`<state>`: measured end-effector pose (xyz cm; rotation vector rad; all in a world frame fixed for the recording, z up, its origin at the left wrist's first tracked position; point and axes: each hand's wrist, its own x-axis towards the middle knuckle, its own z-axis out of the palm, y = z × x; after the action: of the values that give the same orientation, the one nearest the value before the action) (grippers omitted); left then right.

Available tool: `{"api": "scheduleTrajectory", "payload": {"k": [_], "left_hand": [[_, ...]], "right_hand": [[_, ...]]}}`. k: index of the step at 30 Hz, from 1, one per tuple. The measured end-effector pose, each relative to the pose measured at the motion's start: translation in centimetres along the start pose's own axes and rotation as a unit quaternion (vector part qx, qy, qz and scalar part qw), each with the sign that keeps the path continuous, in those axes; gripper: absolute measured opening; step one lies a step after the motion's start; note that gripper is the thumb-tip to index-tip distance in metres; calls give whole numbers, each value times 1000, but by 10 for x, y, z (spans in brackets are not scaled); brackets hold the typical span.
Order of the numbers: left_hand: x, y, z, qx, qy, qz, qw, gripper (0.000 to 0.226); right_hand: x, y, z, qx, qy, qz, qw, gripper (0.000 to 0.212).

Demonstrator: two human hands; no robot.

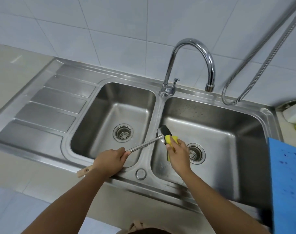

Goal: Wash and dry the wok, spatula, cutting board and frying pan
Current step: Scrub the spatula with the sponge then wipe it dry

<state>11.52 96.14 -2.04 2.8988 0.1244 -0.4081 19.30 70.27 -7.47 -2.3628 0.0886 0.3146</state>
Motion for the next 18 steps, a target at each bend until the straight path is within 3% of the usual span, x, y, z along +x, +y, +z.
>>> {"api": "scheduleTrajectory", "payload": {"k": [5, 8, 12, 16, 18], "left_hand": [[-4, 15, -10, 8, 6, 30, 1000, 35], [8, 33, -22, -3, 22, 65, 998, 38], [30, 67, -43, 23, 32, 121, 992, 40], [42, 99, -50, 34, 35, 137, 989, 38], [45, 110, -49, 45, 37, 147, 987, 39]], "right_hand": [[18, 3, -38, -5, 57, 82, 995, 38], [21, 0, -64, -4, 96, 9, 995, 38], [34, 13, -102, 45, 133, 71, 988, 37], [20, 16, -119, 7, 140, -33, 990, 37], [29, 29, -129, 17, 135, -19, 991, 36]]}}
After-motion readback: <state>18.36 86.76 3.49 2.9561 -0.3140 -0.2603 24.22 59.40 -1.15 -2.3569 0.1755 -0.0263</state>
